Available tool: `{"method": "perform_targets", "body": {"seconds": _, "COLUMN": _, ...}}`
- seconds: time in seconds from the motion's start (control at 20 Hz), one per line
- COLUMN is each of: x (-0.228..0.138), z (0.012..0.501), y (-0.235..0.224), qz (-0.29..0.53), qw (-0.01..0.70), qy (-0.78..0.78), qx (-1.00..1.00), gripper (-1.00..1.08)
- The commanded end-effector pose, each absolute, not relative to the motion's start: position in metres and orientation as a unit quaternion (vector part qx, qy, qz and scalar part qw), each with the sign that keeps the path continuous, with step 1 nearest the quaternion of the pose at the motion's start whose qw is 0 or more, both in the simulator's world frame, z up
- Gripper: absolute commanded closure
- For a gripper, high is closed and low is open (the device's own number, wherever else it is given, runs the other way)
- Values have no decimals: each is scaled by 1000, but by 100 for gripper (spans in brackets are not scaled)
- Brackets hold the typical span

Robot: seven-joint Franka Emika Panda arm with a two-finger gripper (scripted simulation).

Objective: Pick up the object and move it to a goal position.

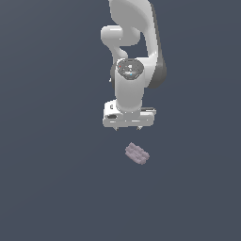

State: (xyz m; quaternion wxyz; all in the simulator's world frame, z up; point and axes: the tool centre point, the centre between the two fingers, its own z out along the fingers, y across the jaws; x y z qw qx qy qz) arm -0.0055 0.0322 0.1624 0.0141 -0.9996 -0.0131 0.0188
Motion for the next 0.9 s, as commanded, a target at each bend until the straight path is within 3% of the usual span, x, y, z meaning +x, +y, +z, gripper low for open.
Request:
{"method": "perform_targets", "body": {"seconds": 0.0, "x": -5, "z": 162, "y": 32, "qz": 19, "qw": 14, "qy": -16, "qx": -1000, "gripper": -92}}
{"method": "perform_targets", "body": {"seconds": 0.85, "x": 19, "z": 130, "y": 49, "qz": 13, "qw": 5, "qy": -174, "qx": -985, "gripper": -92}}
